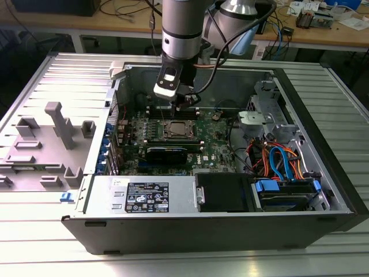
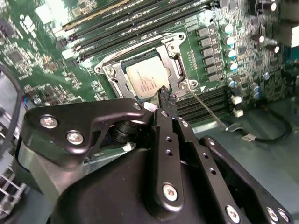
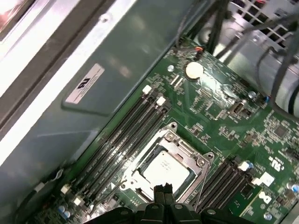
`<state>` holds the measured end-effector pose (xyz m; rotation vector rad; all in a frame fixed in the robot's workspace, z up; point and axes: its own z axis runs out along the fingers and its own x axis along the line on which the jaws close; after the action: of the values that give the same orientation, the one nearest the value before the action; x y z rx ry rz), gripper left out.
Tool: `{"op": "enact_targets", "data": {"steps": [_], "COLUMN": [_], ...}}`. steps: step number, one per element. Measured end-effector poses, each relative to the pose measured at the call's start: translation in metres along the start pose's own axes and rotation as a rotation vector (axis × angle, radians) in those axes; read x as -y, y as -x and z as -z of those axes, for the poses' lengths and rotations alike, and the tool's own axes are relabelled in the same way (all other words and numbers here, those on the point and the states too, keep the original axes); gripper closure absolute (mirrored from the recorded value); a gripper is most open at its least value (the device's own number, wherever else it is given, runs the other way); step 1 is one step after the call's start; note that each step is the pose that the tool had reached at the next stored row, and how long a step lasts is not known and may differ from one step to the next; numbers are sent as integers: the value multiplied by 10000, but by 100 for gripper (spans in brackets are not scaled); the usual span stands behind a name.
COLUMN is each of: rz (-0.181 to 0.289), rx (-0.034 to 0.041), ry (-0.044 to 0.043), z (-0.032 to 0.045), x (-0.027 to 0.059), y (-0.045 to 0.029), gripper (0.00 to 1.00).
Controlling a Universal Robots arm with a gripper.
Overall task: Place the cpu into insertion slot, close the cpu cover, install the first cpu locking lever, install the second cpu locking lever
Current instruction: 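Install the first cpu locking lever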
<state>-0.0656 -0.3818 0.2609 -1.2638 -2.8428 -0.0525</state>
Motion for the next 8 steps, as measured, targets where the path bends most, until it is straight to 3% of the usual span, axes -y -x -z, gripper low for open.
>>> {"op": "enact_targets", "data": {"steps": [2, 8], "rz": [410, 794], "rx": [-7, -15], "ry": [-17, -32], "z": [0, 85], "x": [2, 9], "y": [-2, -13], "gripper": [89, 89]}}
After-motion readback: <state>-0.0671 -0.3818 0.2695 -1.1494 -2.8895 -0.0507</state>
